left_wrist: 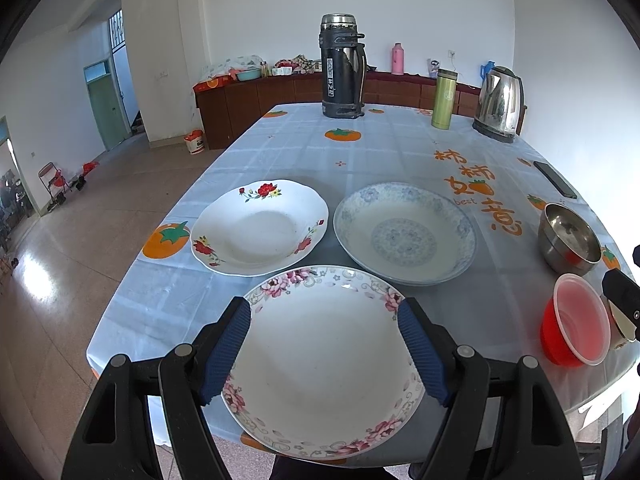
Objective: Organize plates and bowls
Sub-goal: 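Move the left gripper toward the pink-floral-rim plate's rim, then close the left gripper on the rim of the pink-floral-rim plate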
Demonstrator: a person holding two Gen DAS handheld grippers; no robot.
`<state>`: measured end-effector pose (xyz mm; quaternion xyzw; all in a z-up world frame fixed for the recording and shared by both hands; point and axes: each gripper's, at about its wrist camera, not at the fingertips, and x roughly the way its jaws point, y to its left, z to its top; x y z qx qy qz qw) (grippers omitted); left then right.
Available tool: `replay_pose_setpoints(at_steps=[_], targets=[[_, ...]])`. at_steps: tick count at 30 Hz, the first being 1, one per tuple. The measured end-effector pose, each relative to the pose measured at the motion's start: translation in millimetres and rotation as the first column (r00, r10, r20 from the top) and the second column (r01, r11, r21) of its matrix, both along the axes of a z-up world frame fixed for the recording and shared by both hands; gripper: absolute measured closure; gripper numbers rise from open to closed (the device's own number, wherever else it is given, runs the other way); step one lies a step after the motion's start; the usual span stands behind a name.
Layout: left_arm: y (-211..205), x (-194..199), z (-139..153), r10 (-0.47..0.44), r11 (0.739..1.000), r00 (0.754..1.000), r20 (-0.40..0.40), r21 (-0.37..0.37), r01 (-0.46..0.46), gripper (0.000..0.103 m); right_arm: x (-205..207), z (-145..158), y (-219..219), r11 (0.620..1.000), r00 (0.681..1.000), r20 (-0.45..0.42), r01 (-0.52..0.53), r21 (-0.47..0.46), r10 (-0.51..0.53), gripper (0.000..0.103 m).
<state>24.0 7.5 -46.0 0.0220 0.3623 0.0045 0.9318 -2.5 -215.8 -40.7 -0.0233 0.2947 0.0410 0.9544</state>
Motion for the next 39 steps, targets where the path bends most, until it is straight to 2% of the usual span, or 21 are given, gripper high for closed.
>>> replay_pose_setpoints(at_steps=[21,28,39], targets=[[1,1,-2,0.0,1.0,1.0,-0.002,-0.004,0.0,0.025,3,-1,6,1.0,1.0,-0.014,-0.027,0.005,0.027,0.003],[4,3,-6,0.007,1.0,1.0,-0.008,-0.003,-0.007,0.025,8,-3,11,0.999,0.999,-0.031,-0.045,0.002,0.045,0.009],[21,8,-18,0.048,0.999,0.998,-0.043,-0.006,-0.049,0.025,24,-11,33,0.993,0.991,-0.059,-0.12,-0.011,0.12,0.014]])
